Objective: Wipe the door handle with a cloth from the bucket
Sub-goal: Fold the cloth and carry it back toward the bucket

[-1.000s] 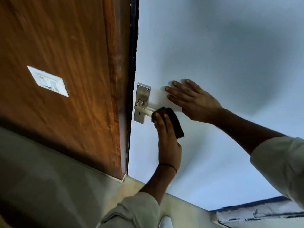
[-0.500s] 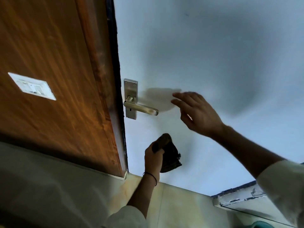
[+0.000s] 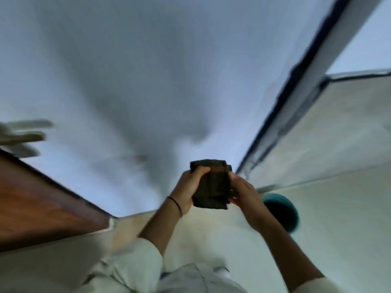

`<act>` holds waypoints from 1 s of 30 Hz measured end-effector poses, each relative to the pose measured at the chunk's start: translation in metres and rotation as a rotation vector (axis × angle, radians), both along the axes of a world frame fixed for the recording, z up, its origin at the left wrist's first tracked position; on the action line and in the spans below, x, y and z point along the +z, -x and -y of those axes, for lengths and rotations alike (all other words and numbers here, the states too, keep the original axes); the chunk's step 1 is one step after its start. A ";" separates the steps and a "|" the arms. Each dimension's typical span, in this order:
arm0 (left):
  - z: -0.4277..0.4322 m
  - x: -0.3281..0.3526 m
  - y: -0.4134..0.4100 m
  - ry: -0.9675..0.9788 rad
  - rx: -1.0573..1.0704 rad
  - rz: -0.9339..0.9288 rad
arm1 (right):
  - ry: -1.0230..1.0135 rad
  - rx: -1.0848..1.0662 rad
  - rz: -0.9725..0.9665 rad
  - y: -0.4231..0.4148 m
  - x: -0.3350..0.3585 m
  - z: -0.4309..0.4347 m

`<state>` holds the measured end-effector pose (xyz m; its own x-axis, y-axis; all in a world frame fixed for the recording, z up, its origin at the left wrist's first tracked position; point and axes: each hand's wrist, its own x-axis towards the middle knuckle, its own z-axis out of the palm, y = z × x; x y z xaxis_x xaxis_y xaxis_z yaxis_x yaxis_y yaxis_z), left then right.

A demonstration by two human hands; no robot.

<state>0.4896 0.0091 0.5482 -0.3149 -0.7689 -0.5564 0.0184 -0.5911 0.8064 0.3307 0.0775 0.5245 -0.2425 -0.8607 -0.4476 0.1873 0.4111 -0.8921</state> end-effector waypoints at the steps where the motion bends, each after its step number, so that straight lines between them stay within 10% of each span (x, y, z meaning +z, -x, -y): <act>1: -0.004 -0.001 0.018 0.032 -0.026 0.039 | 0.010 -0.047 0.030 0.015 0.000 -0.009; 30: -0.010 -0.195 0.429 -0.044 -0.749 0.349 | -0.608 -0.818 0.011 0.350 -0.162 -0.091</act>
